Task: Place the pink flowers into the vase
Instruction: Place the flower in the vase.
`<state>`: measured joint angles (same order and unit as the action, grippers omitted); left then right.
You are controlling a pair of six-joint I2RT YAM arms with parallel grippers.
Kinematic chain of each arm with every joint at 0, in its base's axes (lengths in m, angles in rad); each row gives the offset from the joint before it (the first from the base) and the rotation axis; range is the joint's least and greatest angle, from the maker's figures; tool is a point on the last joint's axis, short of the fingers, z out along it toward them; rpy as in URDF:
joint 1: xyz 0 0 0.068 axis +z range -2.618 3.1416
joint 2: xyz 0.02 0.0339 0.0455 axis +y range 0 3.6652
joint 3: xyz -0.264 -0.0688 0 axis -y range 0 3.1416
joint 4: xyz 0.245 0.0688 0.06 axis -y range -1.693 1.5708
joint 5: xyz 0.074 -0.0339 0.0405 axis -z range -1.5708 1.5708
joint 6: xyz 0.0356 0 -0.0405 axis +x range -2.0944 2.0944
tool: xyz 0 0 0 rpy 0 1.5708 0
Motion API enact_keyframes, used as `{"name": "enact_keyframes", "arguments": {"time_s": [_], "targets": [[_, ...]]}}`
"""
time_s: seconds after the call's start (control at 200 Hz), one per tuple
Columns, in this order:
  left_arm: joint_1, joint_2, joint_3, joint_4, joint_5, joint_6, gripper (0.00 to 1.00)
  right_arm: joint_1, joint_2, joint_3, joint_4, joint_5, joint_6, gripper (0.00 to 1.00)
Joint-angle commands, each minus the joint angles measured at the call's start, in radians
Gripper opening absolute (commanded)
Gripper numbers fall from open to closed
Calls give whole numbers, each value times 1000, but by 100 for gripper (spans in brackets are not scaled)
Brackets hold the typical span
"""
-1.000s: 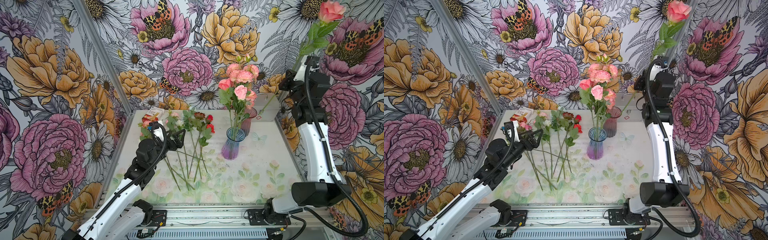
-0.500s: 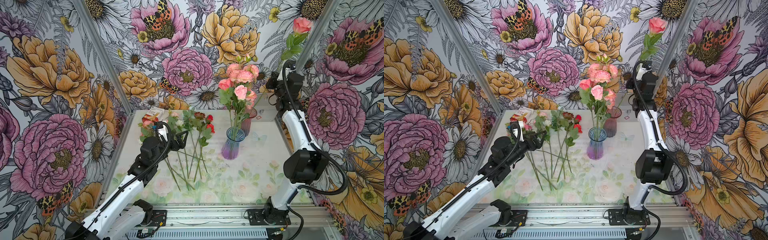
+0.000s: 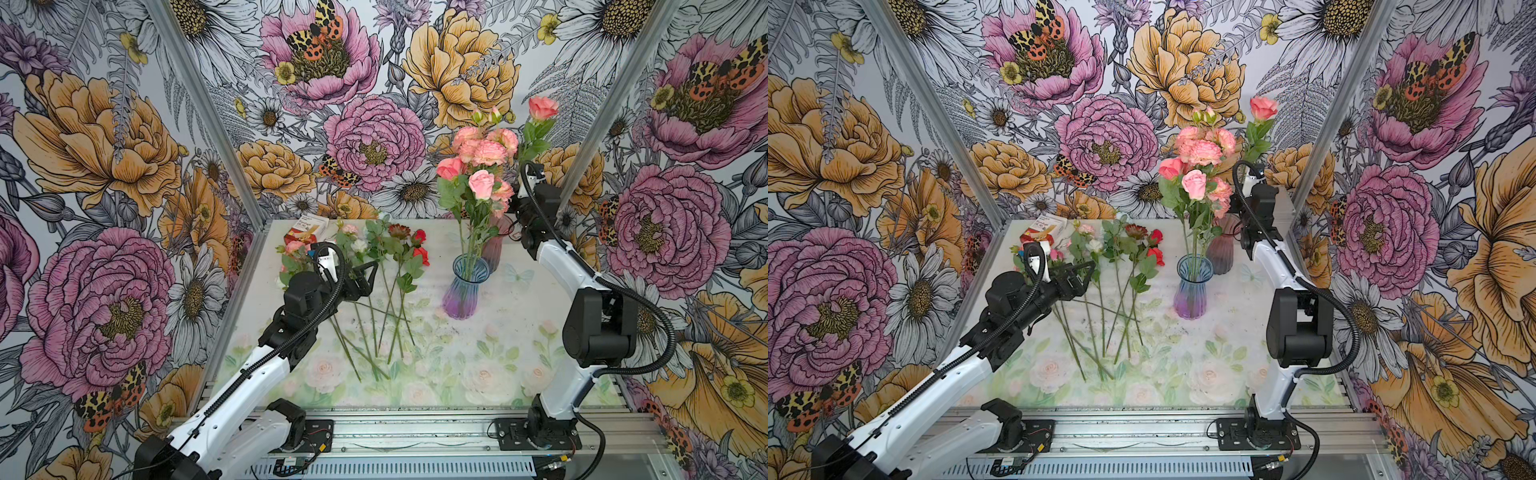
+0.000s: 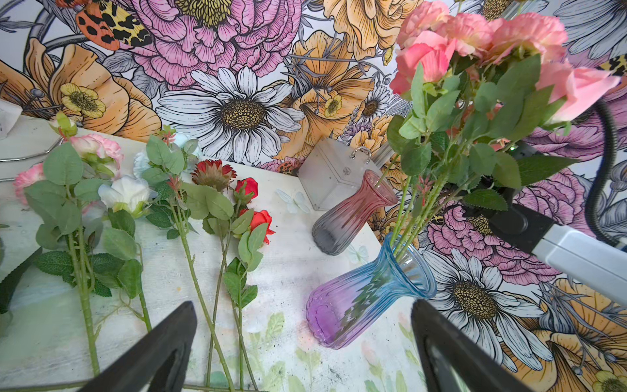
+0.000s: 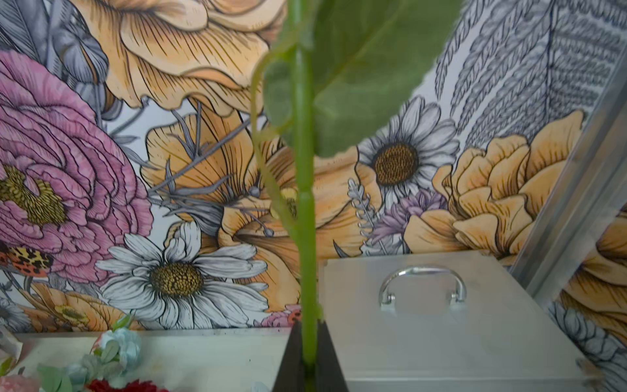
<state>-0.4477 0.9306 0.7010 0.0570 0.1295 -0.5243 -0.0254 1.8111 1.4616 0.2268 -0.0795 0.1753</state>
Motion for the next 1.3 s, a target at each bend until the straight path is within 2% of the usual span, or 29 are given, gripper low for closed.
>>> {"name": "enact_keyframes", "arguments": {"time_s": [0.0,0.29,0.34,0.39,0.44,0.56,0.725,0.951,1.006,1.296], "targets": [[-5,-10,-10,27,27,17,99,-4,-18,-27,107,17,12,0],[-8,21,5,7,-4,-2,99,-2,-41,-114,119,22,31,2],[-9,42,29,-57,-64,-11,99,-2,-44,-140,134,22,40,6],[-4,80,73,-161,-132,-16,99,-1,-45,-159,139,29,55,16],[12,118,111,-224,-123,-10,99,-2,-52,-176,149,31,66,30],[9,135,132,-277,-143,-8,98,5,-98,-209,161,33,64,54],[-2,127,135,-316,-201,0,99,8,-169,-215,131,51,56,73],[-3,114,153,-371,-276,-1,99,9,-276,-211,50,91,49,90],[-2,115,160,-384,-289,0,99,9,-303,-225,34,108,54,97],[9,109,181,-418,-272,-3,99,10,-445,-293,-28,150,48,99]]}}
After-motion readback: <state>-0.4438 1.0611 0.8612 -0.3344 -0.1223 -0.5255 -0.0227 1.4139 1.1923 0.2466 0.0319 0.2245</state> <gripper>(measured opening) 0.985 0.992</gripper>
